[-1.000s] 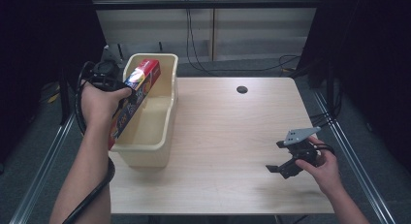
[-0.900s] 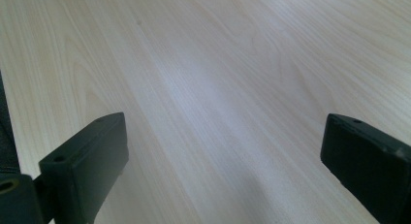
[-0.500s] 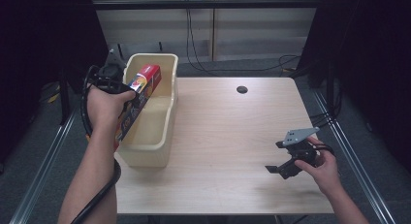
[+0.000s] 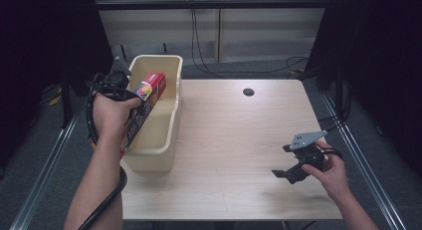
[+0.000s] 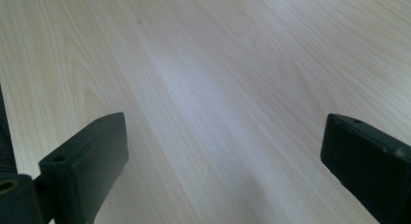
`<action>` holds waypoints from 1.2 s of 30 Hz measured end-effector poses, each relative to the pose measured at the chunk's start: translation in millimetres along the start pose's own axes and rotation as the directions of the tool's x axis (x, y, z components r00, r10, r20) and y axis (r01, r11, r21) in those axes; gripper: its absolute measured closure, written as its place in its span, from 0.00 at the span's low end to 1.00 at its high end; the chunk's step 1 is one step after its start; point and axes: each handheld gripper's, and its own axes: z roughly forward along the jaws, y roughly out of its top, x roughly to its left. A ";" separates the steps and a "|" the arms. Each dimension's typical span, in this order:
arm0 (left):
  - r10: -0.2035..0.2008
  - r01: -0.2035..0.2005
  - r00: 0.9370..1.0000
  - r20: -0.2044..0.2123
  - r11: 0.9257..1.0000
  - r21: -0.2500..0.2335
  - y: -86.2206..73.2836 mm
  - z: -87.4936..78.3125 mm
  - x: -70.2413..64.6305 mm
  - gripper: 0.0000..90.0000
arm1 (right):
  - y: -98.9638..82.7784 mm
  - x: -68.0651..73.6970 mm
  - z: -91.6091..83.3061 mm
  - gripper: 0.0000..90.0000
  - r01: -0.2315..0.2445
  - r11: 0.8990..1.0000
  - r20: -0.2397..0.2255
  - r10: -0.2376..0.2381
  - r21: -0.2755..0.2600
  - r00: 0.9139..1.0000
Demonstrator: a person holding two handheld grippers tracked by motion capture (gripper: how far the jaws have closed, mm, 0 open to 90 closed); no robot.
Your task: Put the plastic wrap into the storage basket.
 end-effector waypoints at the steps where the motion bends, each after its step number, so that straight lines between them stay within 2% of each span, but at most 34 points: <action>1: 0.000 0.000 1.000 -0.001 1.000 0.004 -0.2 1.2 0.1 0.44 | 0.0 -0.1 -0.2 0.03 0.000 1.000 0.000 0.000 0.000 1.000; 8: -0.019 0.020 1.000 -0.004 0.999 0.030 -1.9 10.5 4.0 0.44 | -0.9 -0.8 -1.7 0.03 -0.002 1.000 0.015 0.002 -0.003 1.000; 10: -0.032 0.032 0.999 -0.008 0.999 0.029 -2.2 11.6 3.7 0.44 | -1.1 -1.1 -1.7 0.03 -0.002 1.000 0.006 0.002 -0.009 1.000; 17: -0.027 0.028 1.000 -0.011 0.998 0.051 -2.3 13.8 4.3 0.44 | -1.0 -1.3 -1.7 0.03 -0.002 1.000 0.006 0.002 -0.010 1.000; 25: -0.049 0.050 0.999 -0.010 0.996 0.072 -4.2 17.7 5.0 0.44 | -0.5 -0.4 -0.2 0.03 0.000 1.000 0.008 0.000 -0.003 1.000; 28: -0.040 0.040 0.999 -0.001 0.996 0.079 -4.5 19.4 6.7 0.44 | -0.3 -0.3 -0.1 0.03 -0.001 1.000 0.009 0.001 -0.001 1.000; 29: -0.058 0.058 0.998 0.003 0.995 0.078 -5.0 19.8 5.6 0.44 | -0.4 -0.3 -0.1 0.03 0.001 1.000 0.008 -0.001 -0.001 1.000; 30: -0.049 0.048 0.999 0.001 0.996 0.078 -5.0 20.0 6.5 0.44 | -0.5 -0.3 -0.1 0.03 0.000 1.000 0.010 0.000 -0.001 1.000; 33: -0.062 0.062 0.998 -0.003 0.994 0.089 -5.2 21.3 6.6 0.44 | -0.6 -0.5 0.5 0.03 0.002 1.000 0.010 -0.002 0.000 1.000; 35: -0.056 0.056 0.998 -0.011 0.994 0.098 -5.4 23.4 8.3 0.44 | -0.5 0.1 1.0 0.03 0.005 1.000 0.013 -0.005 0.001 1.000; 36: -0.075 0.075 0.997 -0.009 0.992 0.101 -5.9 24.7 7.7 0.44 | -0.4 0.4 1.0 0.03 0.005 1.000 0.017 -0.005 0.003 1.000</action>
